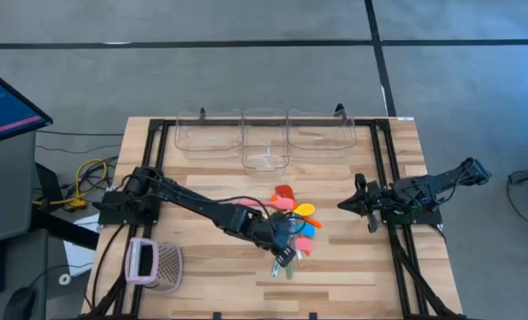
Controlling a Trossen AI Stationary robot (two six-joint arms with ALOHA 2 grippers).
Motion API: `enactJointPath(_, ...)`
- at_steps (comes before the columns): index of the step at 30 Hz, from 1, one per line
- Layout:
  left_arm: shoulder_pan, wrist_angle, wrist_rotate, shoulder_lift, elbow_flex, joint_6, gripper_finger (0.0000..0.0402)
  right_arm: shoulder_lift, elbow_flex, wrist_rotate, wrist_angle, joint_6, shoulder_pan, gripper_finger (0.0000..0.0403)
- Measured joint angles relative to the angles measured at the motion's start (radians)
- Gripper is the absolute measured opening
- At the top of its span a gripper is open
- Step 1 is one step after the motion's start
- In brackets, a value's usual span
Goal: Pick & Place Kitchen Items
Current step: Put the blue table knife into the left transparent bin
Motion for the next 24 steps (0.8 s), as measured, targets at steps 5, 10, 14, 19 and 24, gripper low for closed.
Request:
enactJointPath(5,0.002,0.003,-0.058,-0.003,0.1,0.122,0.0001,-0.001,0.0,0.007,0.001,-0.011,0.0,0.001)
enactJointPath(10,0.008,0.001,-0.093,-0.004,0.135,0.193,0.0001,0.0,0.0,0.007,0.001,-0.011,0.0,0.001)
enactJointPath(14,0.008,-0.061,-0.092,0.007,0.134,0.171,0.0001,-0.001,0.0,0.007,0.001,-0.011,0.0,0.001)
enactJointPath(19,0.007,-0.094,-0.048,0.07,0.119,0.038,0.0001,0.0,0.0,0.008,0.001,-0.012,0.0,0.001)
enactJointPath(24,-0.018,-0.09,0.029,0.133,0.122,-0.033,0.0001,0.0,0.0,0.012,0.002,-0.015,0.0,0.001)
